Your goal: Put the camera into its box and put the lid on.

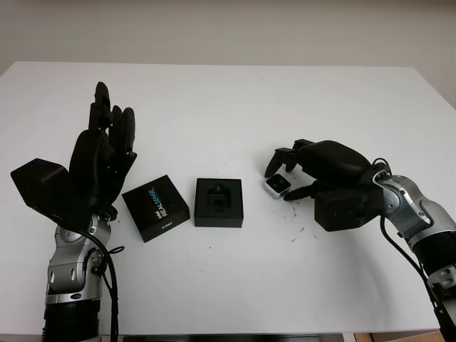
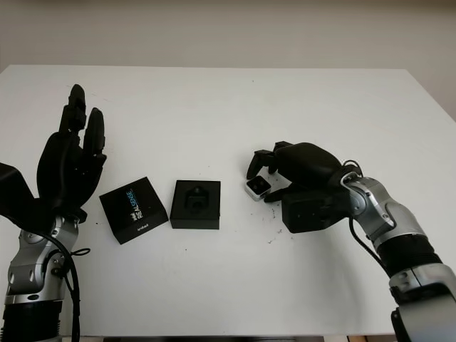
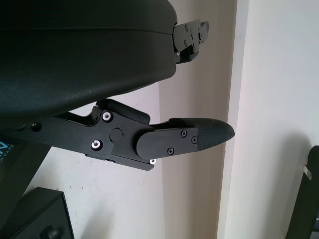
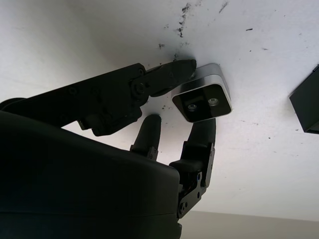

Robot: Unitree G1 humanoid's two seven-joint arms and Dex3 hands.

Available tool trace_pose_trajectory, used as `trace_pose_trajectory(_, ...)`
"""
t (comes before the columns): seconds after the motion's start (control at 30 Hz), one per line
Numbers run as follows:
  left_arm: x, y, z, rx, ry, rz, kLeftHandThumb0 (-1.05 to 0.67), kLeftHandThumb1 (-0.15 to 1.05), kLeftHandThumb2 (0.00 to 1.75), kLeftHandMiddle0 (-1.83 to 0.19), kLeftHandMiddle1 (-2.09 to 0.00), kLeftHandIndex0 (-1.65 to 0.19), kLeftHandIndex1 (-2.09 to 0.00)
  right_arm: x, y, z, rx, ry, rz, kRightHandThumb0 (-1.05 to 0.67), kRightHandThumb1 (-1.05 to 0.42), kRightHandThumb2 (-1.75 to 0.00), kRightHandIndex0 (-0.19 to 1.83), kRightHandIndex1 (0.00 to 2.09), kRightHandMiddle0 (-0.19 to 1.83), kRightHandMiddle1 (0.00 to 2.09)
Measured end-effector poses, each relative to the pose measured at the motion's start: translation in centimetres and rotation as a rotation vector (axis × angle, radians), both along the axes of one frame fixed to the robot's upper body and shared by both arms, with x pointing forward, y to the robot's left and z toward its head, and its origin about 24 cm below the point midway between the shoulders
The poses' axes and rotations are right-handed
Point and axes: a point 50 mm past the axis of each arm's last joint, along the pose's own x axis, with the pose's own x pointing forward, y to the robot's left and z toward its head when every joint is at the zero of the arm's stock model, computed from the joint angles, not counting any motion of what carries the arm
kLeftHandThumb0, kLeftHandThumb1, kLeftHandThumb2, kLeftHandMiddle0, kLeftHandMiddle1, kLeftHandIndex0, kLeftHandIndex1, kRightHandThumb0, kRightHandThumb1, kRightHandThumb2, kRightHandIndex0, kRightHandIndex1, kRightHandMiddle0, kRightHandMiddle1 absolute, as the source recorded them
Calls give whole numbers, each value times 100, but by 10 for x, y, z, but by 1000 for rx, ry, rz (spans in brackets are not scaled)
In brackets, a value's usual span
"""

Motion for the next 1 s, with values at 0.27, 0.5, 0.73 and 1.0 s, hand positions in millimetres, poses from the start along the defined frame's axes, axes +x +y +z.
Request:
trace_pose_trajectory(0.27, 0, 0, 0, 0, 0, 0, -61, 105, 47, 19, 0, 19, 0, 0, 0, 0, -4, 5, 0, -31, -91, -5, 20, 120, 30, 105)
trace_pose_trajectory(0.5, 0, 0, 0, 5, 0, -2, -62, 105, 47, 19, 0, 19, 0, 0, 1, 0, -11, 8, 4, -32, -92, -5, 11, 161, 38, 106)
trace_pose_trajectory(0.73, 0, 1, 0, 3, 0, 1, -62, 105, 46, 19, 0, 19, 0, 0, 1, -1, -12, 11, 11, -32, -92, -6, 5, 209, 49, 123)
trace_pose_trajectory(1.0, 0, 0, 1, 5, -2, 0, -61, 105, 48, 19, 0, 19, 0, 1, -2, -2, 23, 29, -16, -34, -96, -5, 19, 91, 41, 136)
